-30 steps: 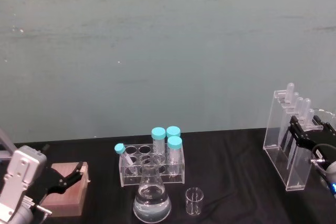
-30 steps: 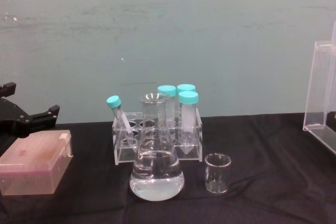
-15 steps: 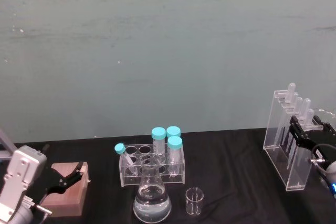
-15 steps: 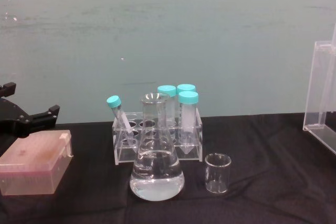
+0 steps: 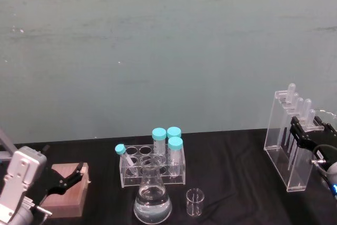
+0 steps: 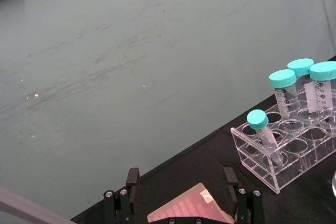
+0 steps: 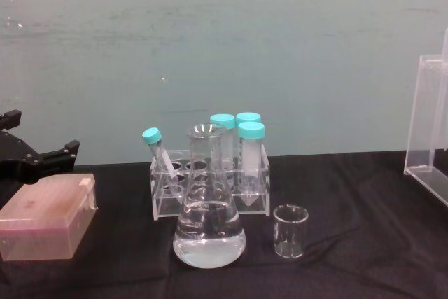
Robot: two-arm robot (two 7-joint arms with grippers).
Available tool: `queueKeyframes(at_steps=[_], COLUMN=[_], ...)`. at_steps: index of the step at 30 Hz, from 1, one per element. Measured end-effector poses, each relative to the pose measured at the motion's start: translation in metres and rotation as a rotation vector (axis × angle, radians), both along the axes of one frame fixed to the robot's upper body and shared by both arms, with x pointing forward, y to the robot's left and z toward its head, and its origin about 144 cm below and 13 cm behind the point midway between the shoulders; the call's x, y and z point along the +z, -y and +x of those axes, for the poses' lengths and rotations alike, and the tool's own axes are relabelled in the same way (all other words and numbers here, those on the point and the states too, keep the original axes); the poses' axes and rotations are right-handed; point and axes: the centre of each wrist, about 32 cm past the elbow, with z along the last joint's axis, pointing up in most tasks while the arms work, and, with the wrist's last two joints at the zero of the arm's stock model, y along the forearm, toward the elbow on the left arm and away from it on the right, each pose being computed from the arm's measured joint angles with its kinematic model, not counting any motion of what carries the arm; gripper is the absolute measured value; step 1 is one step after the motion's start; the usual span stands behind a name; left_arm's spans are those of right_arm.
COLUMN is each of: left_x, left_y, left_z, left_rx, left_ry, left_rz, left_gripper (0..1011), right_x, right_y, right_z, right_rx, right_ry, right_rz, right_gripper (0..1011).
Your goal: Place the experimental apparatus aside using one hand.
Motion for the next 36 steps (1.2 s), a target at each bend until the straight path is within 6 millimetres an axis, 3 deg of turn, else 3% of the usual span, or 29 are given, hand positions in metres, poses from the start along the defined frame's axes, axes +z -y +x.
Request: queueKeyframes(at_steps=[5, 20, 36], left_x=[0.0000, 0.0000, 0.0000], left_y=[0.0000, 0.0000, 0.0000], left_z=[0.0000, 0.0000, 0.0000], left_rx=[0.000, 0.000, 0.000], left_ry=[0.000, 0.000, 0.000], left_rz=[0.000, 0.000, 0.000], left_gripper=[1000, 1000, 1000], right_x=[-0.0001, -0.0005, 0.0000], right_y=[0.0000, 0.0001, 0.0000], right_z=[0.0000, -0.0001, 0.0000], right_rx=[0.000, 0.000, 0.000], right_ry=[0.000, -0.003, 0.000], right_rz=[0.000, -0.001, -0.001], right_gripper=[605, 1003, 1002])
